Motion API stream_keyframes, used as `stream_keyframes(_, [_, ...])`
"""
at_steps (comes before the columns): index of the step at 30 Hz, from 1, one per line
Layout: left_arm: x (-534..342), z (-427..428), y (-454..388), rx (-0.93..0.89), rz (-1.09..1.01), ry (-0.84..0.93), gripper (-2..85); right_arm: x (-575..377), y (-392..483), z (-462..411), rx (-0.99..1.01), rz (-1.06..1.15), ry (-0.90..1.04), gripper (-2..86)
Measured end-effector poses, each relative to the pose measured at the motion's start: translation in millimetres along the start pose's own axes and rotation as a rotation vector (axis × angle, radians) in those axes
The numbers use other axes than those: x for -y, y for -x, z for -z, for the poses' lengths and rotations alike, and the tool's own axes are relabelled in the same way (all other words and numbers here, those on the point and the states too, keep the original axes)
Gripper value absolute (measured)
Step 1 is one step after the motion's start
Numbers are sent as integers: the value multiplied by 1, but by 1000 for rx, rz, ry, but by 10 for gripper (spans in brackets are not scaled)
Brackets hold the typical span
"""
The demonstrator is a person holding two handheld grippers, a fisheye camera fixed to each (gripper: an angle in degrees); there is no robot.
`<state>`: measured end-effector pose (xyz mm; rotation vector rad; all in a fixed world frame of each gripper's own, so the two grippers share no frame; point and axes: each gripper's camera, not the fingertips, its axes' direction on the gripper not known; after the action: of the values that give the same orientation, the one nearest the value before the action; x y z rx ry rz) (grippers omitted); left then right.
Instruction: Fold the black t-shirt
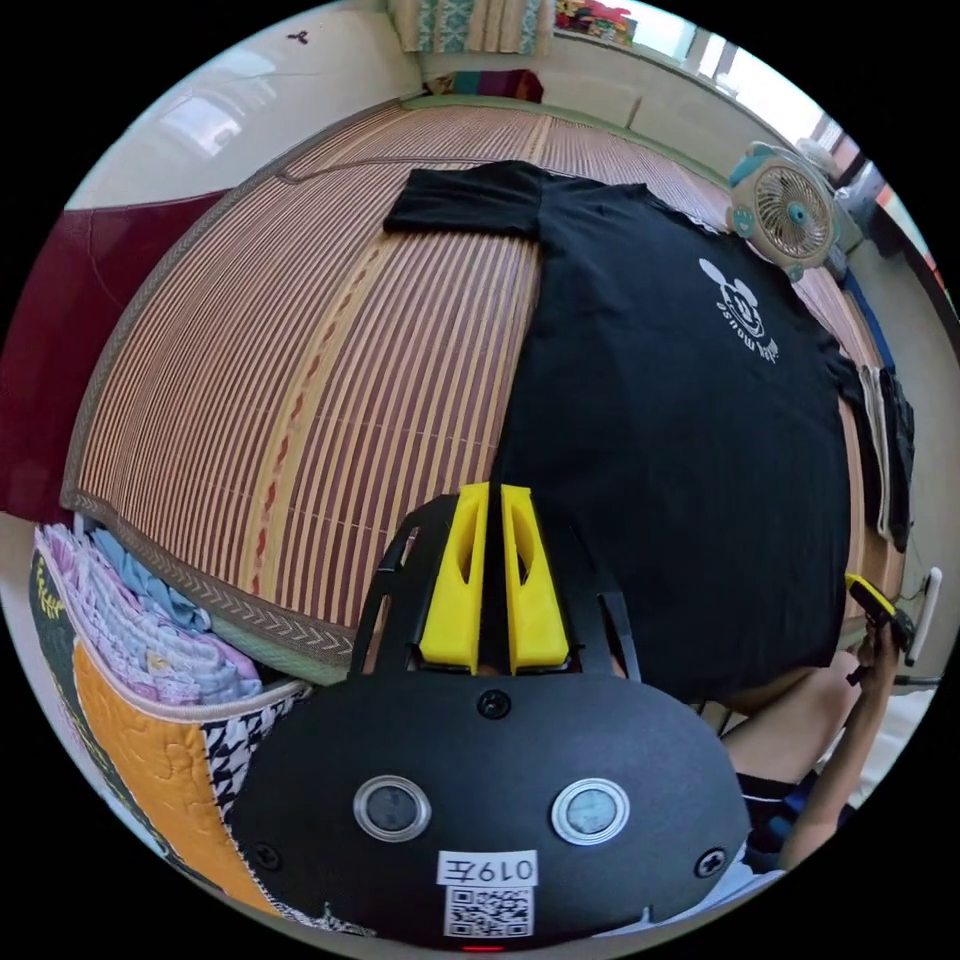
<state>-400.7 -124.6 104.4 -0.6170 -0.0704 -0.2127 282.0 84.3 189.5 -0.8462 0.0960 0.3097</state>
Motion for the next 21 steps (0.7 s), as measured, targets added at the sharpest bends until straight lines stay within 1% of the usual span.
stream_keyframes(4, [5, -2, 8, -17, -49, -1, 11, 8, 13, -15, -45, 53, 33, -7])
stream_keyframes(6, [5, -1, 11, -27, -58, -6, 11, 16, 11, -14, -73, 48, -2, -3])
stream_keyframes(8, [5, 6, 20, -63, -31, -48, 11, 37, 2, -3, -56, 12, -118, 12])
stream_keyframes(9, [4, 8, 22, -73, -18, -66, 11, 45, -1, -1, -54, 0, -142, 17])
stream_keyframes(11, [6, 19, 29, -78, 35, -144, 11, 82, -13, 2, -82, -70, -232, 42])
stream_keyframes(13, [11, 28, 26, -90, 41, -215, 10, 115, -22, -4, -109, -135, -285, 28])
stream_keyframes(14, [16, 33, 20, -100, 13, -251, 10, 140, -27, -13, -149, -164, -293, 6])
stream_keyframes(16, [25, 38, 3, -103, -65, -298, 9, 176, -31, -30, -192, -188, -286, -4])
stream_keyframes(19, [41, 40, -22, -31, -170, -348, 10, 224, -37, -59, -168, -219, -270, -8])
stream_keyframes(21, [56, 35, -24, -3, -177, -354, 10, 244, -34, -75, -159, -209, -271, -9])
